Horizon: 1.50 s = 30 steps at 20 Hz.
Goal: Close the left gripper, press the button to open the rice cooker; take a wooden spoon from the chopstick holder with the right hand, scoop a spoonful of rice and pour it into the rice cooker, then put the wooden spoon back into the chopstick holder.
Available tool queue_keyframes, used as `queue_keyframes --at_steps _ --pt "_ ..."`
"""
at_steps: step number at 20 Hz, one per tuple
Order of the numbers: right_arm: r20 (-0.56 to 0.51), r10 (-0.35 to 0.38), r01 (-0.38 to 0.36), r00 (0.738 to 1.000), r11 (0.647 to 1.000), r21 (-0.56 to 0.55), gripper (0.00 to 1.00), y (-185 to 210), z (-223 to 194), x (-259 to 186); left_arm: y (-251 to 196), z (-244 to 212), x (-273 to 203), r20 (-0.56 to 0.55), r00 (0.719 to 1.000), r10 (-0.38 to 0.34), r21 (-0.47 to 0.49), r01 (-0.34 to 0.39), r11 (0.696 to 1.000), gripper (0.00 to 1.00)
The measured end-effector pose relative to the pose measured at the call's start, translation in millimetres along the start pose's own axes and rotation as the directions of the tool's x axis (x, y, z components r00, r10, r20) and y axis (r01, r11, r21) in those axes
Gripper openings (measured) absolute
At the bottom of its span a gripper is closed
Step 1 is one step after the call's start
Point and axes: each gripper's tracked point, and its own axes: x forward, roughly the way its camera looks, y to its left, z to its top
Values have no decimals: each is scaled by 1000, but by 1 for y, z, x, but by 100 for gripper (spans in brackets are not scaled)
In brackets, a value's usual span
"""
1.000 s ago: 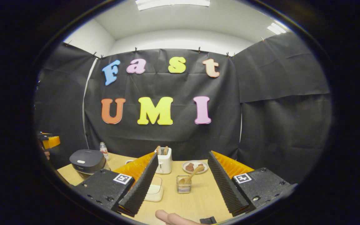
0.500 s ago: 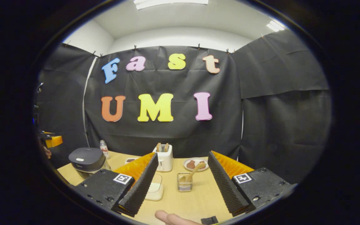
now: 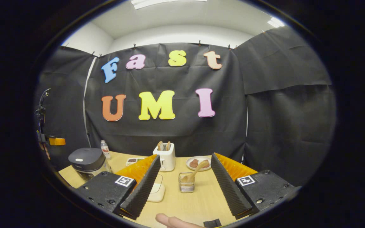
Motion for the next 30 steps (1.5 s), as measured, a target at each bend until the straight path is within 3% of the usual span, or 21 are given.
queue_keyframes --at_steps 1,2,3,4,11,18,27,30 --pt "-2 1 -1 1000 1000 -3 100 -1 -4 1 3 -4 6 -16 1000 15 14 -15 1000 2" --pt "-4 2 -2 1000 1000 -6 97 -2 -6 1 9 -8 6 -33 999 40 29 -39 999 14" --pt "-7 4 -4 1000 1000 -8 100 -4 -8 3 11 -13 8 -62 997 48 26 -46 999 1" --pt "-12 5 -5 1000 1000 -10 97 -5 -11 5 9 -17 20 -89 995 49 30 -46 998 0" --pt "-59 7 -7 998 1000 -6 100 -18 -36 16 17 -59 59 -242 965 98 20 -96 995 0" --pt "-58 -11 10 998 1000 -20 97 -32 -44 21 21 -88 76 -323 939 117 11 -119 993 0" --pt "-61 1 -3 998 1000 -20 100 -30 -48 20 20 -102 77 -371 919 135 35 -131 991 0" --pt "-67 -1 0 998 1000 -23 100 -32 -51 19 22 -99 77 -355 926 126 6 -132 991 0"
